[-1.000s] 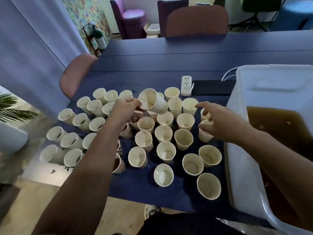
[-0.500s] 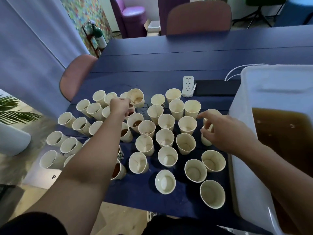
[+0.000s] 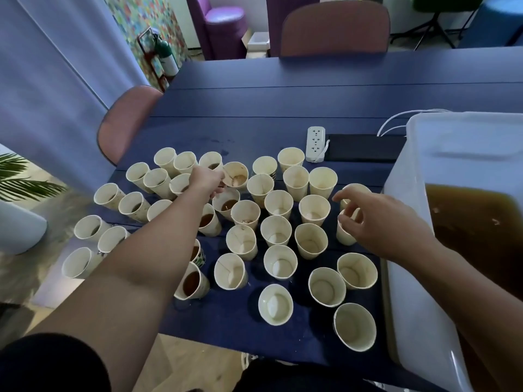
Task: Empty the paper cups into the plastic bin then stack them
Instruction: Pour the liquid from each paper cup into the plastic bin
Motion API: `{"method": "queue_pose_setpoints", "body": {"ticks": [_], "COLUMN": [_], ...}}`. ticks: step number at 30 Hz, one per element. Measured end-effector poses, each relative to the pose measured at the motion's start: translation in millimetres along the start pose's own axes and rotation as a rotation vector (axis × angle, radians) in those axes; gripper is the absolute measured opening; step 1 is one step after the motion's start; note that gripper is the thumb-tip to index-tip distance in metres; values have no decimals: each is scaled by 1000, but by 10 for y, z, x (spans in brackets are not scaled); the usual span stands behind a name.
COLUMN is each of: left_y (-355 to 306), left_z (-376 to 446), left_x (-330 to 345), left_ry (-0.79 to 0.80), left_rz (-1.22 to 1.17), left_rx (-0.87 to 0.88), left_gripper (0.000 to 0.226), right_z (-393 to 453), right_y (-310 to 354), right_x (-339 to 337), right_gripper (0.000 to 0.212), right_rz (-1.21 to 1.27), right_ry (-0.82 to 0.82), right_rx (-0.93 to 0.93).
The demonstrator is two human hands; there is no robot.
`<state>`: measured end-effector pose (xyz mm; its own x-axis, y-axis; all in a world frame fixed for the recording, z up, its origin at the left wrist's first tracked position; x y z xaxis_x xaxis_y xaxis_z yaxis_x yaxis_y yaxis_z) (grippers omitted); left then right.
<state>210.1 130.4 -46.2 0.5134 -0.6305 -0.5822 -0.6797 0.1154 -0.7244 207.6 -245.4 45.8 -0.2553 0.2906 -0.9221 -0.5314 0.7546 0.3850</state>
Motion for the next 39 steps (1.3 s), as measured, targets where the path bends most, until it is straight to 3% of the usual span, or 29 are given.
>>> {"method": "queue_pose_setpoints", "body": {"ticks": [4, 7, 10, 14, 17, 20, 27, 39], "left_y": [19, 48, 88, 171, 144, 53, 11, -79], "left_z": [37, 72, 55, 98, 178, 250, 587, 728], "left_x": [-7, -84, -194, -234, -236, -240, -282, -288], "left_ry": [11, -91, -192, -139, -105, -117, -148, -83], "left_rz": [51, 106, 314, 570, 627, 658, 568, 433], "left_rx": [64, 120, 163, 229, 312, 352, 163, 44], "left_gripper": [19, 17, 15, 21, 39, 37, 15, 18], "right_z": [3, -1, -6, -9, -10, 10, 55, 33], "right_y": [-13, -18, -26, -41, -53, -60, -18, -15], "right_x": [4, 12, 24, 48, 48, 48, 67, 67], "right_gripper": [32, 32, 31, 31, 29, 29, 30, 28], "right_rz": [12, 18, 20, 8, -8, -12, -75, -100], "right_ry": [7, 15, 10, 28, 30, 38, 72, 50], "right_rx": [-2, -3, -8, -9, -7, -3, 20, 58]}}
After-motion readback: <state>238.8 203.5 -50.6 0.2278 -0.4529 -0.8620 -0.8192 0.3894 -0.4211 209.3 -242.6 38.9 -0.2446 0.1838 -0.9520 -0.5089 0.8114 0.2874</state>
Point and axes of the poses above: each hand's wrist, its own z-axis towards the middle knuckle, its own x-axis out of the palm, y = z × x, the point moved 1 cm from there along z, towards the middle knuckle
